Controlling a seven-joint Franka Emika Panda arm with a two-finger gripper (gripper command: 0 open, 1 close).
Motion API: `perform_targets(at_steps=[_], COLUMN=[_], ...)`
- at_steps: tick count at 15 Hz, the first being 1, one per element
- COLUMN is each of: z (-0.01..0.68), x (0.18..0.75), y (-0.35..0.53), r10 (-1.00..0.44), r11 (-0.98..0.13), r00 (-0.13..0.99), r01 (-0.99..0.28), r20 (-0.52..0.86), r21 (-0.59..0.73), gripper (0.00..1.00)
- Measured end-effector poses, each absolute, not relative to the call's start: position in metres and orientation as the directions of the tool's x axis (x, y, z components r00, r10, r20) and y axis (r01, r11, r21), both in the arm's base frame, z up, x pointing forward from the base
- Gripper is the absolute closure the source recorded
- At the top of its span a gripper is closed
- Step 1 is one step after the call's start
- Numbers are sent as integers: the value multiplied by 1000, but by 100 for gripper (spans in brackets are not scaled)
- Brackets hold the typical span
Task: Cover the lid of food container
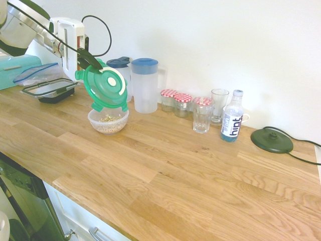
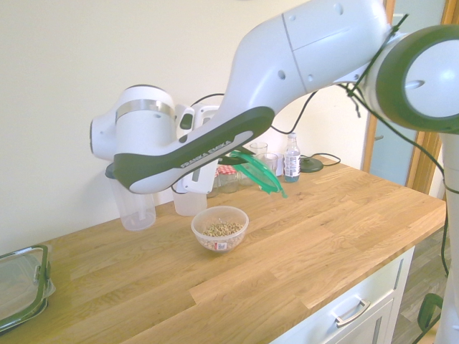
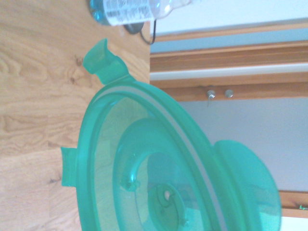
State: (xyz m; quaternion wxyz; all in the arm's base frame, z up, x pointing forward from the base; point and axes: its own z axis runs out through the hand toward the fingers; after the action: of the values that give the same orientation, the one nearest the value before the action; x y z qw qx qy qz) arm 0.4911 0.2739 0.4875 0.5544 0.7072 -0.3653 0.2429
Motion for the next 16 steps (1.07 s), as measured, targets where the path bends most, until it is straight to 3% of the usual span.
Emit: perform_targets(at_steps=[7,16], z=[412,381], x=[519,525], y=[313,341], r10=[-140,-87], r11=[11,46], r00=[607,590], r01=[-789,-802], r20=[783,803], r21=[614,595], gripper=[100,100])
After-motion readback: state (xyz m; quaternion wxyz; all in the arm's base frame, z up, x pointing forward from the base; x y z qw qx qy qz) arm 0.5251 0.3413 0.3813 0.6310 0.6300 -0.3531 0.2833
